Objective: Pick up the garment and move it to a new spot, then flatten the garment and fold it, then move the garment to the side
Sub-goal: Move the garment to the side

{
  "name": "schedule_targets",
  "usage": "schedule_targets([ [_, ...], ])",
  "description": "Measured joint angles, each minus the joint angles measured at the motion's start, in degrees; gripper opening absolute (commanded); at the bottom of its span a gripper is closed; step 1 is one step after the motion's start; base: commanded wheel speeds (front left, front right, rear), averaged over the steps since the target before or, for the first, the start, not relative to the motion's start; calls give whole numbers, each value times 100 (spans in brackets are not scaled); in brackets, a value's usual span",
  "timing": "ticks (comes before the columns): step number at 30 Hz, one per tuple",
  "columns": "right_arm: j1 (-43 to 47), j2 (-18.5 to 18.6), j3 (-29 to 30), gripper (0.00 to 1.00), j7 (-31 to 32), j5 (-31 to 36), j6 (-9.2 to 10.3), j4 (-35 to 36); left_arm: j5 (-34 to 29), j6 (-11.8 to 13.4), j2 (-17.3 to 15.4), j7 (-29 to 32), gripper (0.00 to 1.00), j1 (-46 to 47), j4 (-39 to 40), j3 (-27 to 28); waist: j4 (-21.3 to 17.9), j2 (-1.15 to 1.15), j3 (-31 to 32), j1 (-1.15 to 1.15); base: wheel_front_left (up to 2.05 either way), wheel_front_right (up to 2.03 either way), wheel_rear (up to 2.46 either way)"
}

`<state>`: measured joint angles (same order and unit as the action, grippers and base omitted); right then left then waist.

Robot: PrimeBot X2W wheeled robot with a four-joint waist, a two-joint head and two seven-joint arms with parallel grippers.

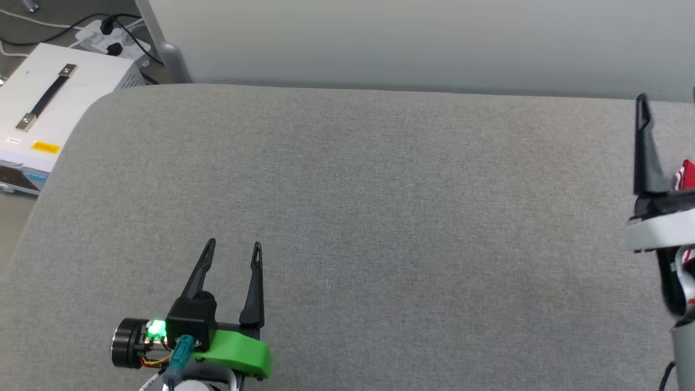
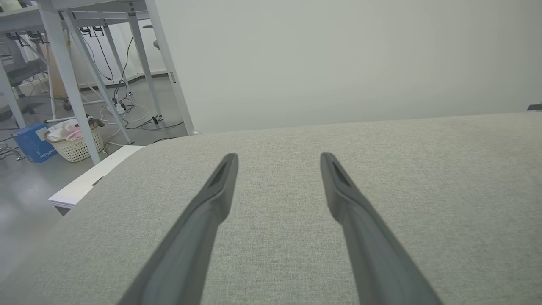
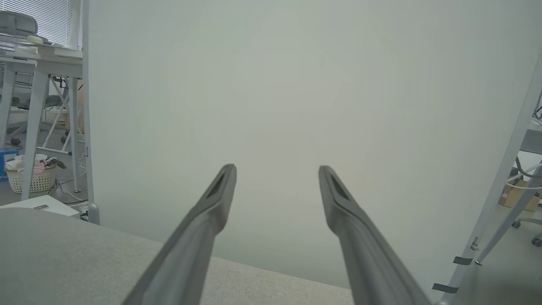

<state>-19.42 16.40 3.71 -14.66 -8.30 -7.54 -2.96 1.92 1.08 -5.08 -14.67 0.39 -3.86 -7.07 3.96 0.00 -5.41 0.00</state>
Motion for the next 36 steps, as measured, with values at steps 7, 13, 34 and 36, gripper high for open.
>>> schedule_targets([
  [7,803,-617,-291,100,0,268,0,124,0,0,-4,1,100,-66,-67,14,140,0,218,0,0,0,0],
  [13,1506,-1062,-261,100,0,326,0,153,-1,0,-4,0,100,-182,-96,5,175,0,408,0,0,0,0],
  [34,2942,-1343,63,100,0,129,0,383,58,-110,-1,0,100,-526,56,-1,57,0,761,0,0,0,0],
  [36,2959,-1343,55,100,0,75,0,385,59,-119,-1,0,100,-528,57,0,51,0,754,0,0,0,0],
])
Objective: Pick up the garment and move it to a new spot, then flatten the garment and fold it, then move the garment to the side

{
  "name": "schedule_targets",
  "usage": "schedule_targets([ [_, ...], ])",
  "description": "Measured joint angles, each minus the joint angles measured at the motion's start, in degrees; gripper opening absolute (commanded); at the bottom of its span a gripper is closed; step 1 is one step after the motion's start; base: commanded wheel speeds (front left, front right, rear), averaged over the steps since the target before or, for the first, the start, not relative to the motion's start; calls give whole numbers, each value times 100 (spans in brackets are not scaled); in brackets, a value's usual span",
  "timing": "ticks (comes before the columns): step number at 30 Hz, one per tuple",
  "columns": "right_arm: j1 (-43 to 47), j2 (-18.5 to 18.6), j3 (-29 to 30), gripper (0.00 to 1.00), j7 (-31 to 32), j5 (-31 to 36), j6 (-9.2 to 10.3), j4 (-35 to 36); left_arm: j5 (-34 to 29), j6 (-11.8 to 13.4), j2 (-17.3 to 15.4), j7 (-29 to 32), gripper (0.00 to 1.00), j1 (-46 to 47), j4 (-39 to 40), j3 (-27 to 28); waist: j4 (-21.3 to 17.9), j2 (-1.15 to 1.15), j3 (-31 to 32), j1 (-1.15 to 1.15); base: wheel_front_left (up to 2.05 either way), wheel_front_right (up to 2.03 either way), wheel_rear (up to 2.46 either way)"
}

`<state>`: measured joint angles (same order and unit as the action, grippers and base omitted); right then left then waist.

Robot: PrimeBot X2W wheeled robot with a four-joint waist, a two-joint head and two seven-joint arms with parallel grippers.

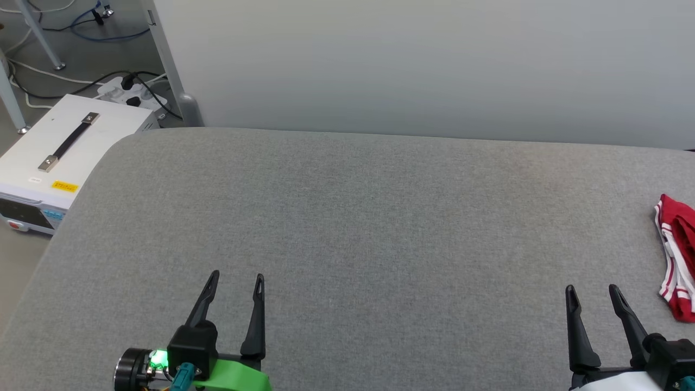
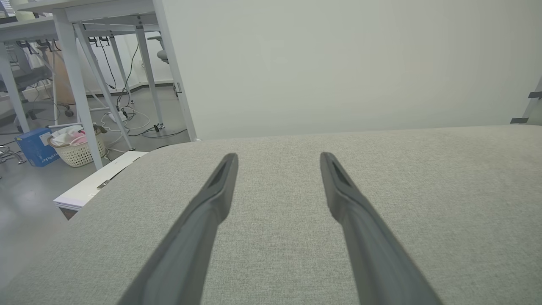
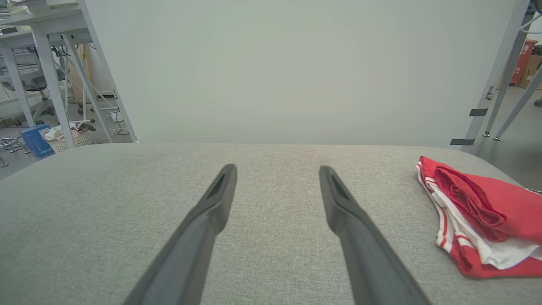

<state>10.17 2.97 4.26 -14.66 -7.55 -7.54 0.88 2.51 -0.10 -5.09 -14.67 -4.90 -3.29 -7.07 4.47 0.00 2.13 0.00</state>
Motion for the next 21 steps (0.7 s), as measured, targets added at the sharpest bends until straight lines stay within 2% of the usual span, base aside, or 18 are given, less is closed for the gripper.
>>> schedule_targets([
  [8,7,-3,-42,100,0,-102,0,-1,3,-55,3,0,100,-1,-3,0,7,0,-19,0,0,0,0],
  [9,7,-4,-47,0,3,-112,0,-2,2,-60,2,4,0,1,-3,1,7,0,-19,0,0,0,0],
  [21,3,-4,-58,0,83,-101,0,-4,0,-60,0,65,0,6,5,13,-20,0,-31,0,0,0,0],
])
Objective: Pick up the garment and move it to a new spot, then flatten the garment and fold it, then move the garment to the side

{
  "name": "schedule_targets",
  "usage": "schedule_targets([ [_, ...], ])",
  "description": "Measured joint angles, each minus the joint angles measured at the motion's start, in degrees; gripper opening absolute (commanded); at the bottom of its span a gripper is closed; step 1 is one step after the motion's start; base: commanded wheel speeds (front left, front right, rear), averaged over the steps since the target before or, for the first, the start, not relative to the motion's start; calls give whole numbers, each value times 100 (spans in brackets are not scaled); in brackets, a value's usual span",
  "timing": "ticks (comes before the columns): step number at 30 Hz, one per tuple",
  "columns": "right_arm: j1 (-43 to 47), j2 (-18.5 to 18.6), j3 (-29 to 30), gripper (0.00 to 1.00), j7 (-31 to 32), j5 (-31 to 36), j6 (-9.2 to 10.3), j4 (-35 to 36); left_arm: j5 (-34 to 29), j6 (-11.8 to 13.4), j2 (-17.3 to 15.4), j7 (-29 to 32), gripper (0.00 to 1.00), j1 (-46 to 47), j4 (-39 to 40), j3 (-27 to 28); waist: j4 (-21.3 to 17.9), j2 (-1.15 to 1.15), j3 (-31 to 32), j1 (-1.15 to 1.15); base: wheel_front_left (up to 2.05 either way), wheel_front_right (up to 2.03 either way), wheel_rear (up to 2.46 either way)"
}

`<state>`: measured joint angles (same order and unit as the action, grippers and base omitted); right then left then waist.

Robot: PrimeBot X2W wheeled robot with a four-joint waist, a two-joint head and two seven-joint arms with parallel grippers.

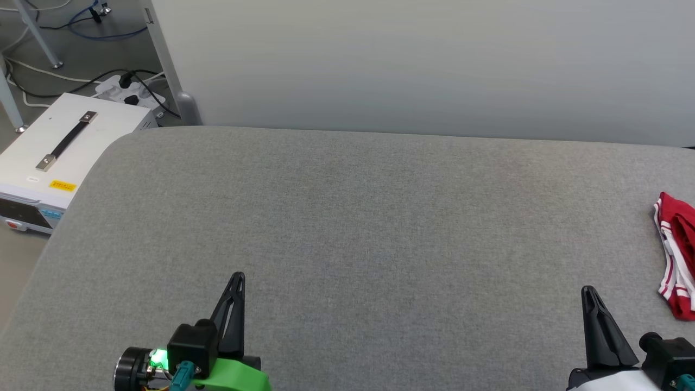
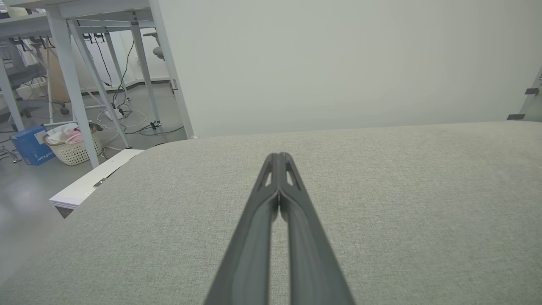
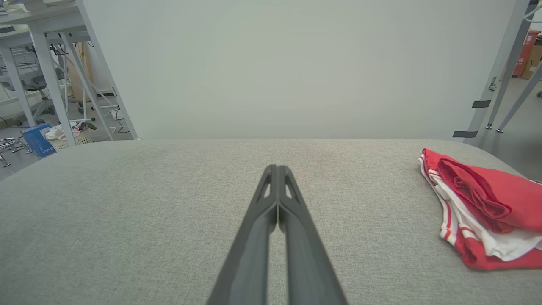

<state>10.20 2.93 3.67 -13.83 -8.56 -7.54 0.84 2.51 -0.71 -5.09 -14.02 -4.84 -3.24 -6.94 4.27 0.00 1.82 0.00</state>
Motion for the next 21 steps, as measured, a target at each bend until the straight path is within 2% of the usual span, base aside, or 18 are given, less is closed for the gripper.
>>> schedule_targets([
  [21,-106,-2,-53,0,222,124,0,-9,-18,1,12,248,0,19,35,129,-75,0,-31,0,0,0,0],
])
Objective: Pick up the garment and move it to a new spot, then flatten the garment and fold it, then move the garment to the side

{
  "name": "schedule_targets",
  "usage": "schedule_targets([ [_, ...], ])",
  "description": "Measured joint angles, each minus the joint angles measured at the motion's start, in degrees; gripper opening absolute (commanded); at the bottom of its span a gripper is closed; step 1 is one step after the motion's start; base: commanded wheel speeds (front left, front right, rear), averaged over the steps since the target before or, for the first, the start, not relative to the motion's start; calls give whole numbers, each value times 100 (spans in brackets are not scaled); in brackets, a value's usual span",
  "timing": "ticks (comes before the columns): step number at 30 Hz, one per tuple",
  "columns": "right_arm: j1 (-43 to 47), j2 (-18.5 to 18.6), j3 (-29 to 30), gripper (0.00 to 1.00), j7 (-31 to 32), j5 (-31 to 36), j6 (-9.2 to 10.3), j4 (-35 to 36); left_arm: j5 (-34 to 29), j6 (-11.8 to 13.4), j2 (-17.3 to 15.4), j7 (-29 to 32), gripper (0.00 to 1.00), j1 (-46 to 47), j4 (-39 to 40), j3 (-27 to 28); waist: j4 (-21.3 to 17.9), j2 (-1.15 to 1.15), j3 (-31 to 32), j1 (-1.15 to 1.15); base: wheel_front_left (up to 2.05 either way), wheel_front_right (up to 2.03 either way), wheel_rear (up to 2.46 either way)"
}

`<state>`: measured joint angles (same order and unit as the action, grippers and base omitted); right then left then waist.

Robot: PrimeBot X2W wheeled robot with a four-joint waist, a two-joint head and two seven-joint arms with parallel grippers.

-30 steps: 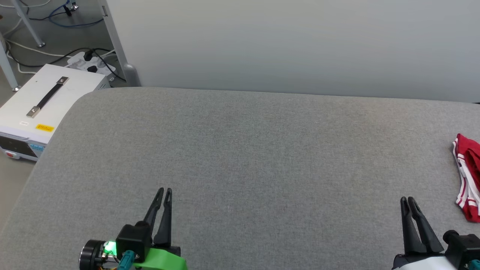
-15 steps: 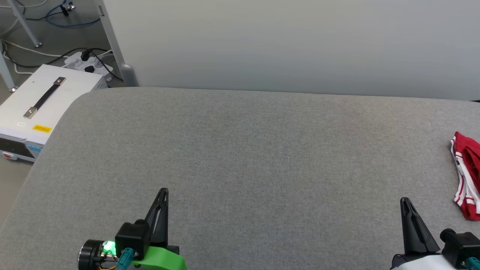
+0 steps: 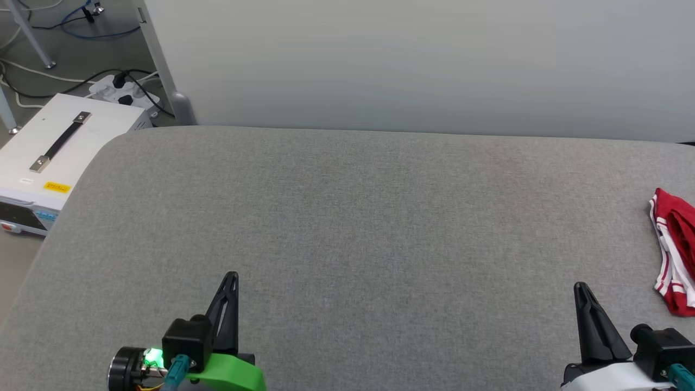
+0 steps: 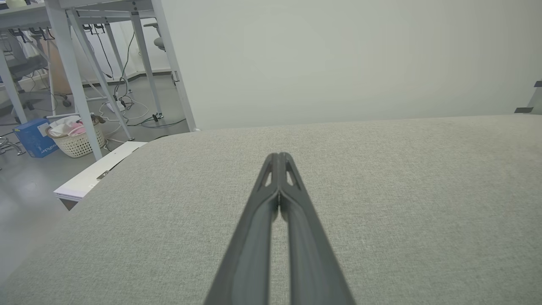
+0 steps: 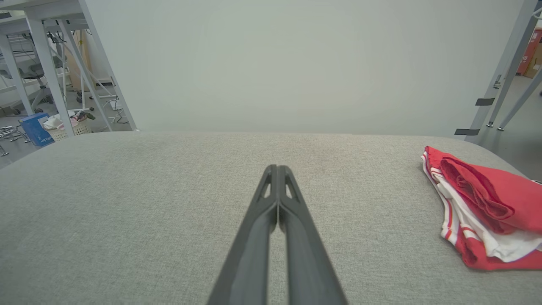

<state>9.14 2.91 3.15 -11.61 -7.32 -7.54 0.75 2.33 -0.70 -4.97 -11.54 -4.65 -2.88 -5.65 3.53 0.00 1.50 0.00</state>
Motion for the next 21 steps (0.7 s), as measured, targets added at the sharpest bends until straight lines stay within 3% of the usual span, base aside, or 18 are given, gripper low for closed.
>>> schedule_targets([
  [21,-163,-4,-69,0,253,163,0,-10,-35,1,58,249,0,36,46,94,-75,0,-32,0,0,0,0],
])
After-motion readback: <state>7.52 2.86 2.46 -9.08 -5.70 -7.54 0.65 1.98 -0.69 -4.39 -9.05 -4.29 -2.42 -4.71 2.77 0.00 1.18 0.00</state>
